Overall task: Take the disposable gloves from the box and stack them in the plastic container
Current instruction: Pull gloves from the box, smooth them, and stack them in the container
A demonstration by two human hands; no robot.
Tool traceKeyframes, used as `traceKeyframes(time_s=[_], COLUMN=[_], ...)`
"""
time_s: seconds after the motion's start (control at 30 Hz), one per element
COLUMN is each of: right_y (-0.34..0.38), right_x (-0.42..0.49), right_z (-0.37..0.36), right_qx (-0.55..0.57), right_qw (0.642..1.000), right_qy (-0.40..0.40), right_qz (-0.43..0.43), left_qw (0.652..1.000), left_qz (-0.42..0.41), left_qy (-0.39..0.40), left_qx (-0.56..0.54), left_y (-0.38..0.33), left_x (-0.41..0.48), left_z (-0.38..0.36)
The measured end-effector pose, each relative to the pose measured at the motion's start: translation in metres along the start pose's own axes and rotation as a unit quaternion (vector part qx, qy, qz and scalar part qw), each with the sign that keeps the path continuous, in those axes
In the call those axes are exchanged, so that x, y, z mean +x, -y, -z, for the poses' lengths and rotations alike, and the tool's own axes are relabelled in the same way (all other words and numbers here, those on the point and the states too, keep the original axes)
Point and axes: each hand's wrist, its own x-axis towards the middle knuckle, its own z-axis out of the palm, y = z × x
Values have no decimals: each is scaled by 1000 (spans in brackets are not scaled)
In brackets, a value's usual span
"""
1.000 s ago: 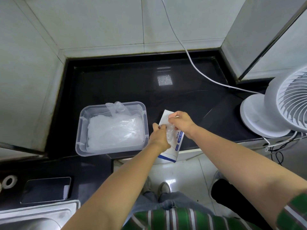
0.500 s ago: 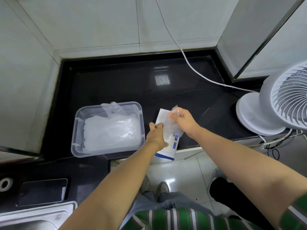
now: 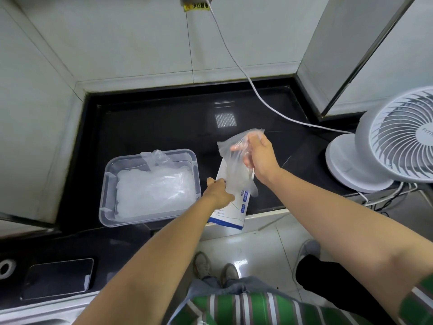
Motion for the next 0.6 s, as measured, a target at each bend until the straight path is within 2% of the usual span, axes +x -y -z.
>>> traceKeyframes(time_s=[0.1,0.17,0.27,0.33,0.4,0.5,0.6], right_y=[2,2,0,-3,-6,-5,-1], right_x=[6,9,9,8,7,3,0], right_z=[-1,-3,-8,-12,-15,-21,-29], right_qx=[39,40,72,98,91,93,109], right_qw=[999,999,995,990,989,985,979], right_qy=[1,11,36,58,65,103,143], right_qz=[-18,-36,-64,-80,-94,-102,-99], left_qw=[997,983,945,915,912,943,925], left_qz=[4,-16,-74,-65,-29,-25,-54], left_qy=[5,-2,-51,-71,-60,-23,-71], left_qx=[-78,-181,-313,-392,-405,-332,-370], left_y=[-4,-10,-16,-14,-6,7,18], left_x=[-3,-8,-13,-14,-12,-14,-15], left_z=[13,21,37,51,63,77,86])
